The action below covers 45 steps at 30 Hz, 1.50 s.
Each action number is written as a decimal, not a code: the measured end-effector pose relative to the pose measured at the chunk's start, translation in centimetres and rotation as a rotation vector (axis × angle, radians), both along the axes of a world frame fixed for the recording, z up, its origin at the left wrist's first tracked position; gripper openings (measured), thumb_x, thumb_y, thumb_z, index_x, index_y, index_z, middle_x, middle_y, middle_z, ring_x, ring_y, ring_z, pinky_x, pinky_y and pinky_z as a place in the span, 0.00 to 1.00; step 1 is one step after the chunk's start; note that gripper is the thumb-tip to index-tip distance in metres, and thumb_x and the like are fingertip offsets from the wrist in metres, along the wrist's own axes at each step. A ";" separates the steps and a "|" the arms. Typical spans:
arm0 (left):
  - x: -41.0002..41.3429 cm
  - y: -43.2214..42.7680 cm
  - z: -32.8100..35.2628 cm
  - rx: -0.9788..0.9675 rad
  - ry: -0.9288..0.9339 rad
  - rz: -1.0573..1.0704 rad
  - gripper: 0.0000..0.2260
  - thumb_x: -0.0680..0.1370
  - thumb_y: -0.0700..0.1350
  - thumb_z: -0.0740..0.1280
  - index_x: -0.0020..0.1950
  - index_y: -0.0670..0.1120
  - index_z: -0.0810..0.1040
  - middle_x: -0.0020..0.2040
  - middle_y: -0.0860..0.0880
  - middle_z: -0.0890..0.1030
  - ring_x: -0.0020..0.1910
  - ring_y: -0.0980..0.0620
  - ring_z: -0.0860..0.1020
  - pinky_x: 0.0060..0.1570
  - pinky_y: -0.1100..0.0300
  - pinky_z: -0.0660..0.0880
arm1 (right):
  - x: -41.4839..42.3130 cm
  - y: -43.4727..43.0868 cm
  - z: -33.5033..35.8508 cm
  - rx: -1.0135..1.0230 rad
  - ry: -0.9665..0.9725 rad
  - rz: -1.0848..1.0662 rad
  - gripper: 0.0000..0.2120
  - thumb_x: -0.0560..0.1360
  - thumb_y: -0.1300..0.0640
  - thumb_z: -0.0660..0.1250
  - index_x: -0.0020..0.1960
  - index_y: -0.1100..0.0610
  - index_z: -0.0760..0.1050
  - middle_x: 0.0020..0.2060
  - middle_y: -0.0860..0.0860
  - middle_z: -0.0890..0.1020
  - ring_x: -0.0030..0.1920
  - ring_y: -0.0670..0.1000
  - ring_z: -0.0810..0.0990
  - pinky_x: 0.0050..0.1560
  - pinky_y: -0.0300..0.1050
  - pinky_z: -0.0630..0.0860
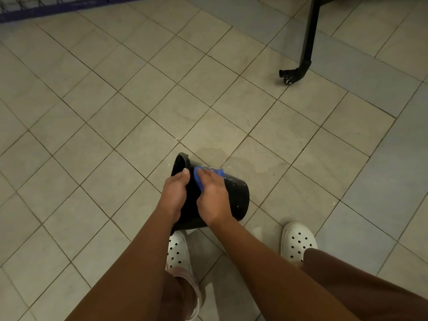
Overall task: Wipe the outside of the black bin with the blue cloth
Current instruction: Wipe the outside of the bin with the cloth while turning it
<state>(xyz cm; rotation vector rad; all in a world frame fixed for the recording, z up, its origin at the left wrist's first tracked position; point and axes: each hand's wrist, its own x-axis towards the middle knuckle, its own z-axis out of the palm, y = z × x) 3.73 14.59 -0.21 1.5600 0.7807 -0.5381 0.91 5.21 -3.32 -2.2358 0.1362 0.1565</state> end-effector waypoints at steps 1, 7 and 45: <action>-0.1 0.0 -0.1 -0.002 -0.002 -0.007 0.15 0.85 0.48 0.58 0.55 0.44 0.83 0.53 0.41 0.85 0.56 0.41 0.82 0.61 0.46 0.77 | 0.6 -0.2 0.0 0.016 -0.010 0.025 0.27 0.73 0.70 0.61 0.70 0.57 0.66 0.67 0.54 0.70 0.69 0.51 0.65 0.69 0.36 0.51; -0.1 0.4 0.2 -0.048 0.069 -0.031 0.15 0.83 0.50 0.60 0.60 0.44 0.82 0.56 0.39 0.84 0.56 0.38 0.82 0.62 0.41 0.76 | 1.1 -2.2 -1.7 0.026 0.080 -0.052 0.26 0.72 0.70 0.62 0.68 0.57 0.68 0.63 0.53 0.74 0.65 0.52 0.68 0.69 0.42 0.60; 0.7 -0.6 0.3 0.119 0.144 0.179 0.20 0.82 0.54 0.55 0.67 0.45 0.75 0.56 0.39 0.81 0.55 0.39 0.80 0.58 0.39 0.76 | -4.1 -1.5 -4.7 0.020 -0.018 0.027 0.32 0.72 0.74 0.60 0.74 0.62 0.55 0.74 0.57 0.58 0.75 0.53 0.49 0.74 0.53 0.50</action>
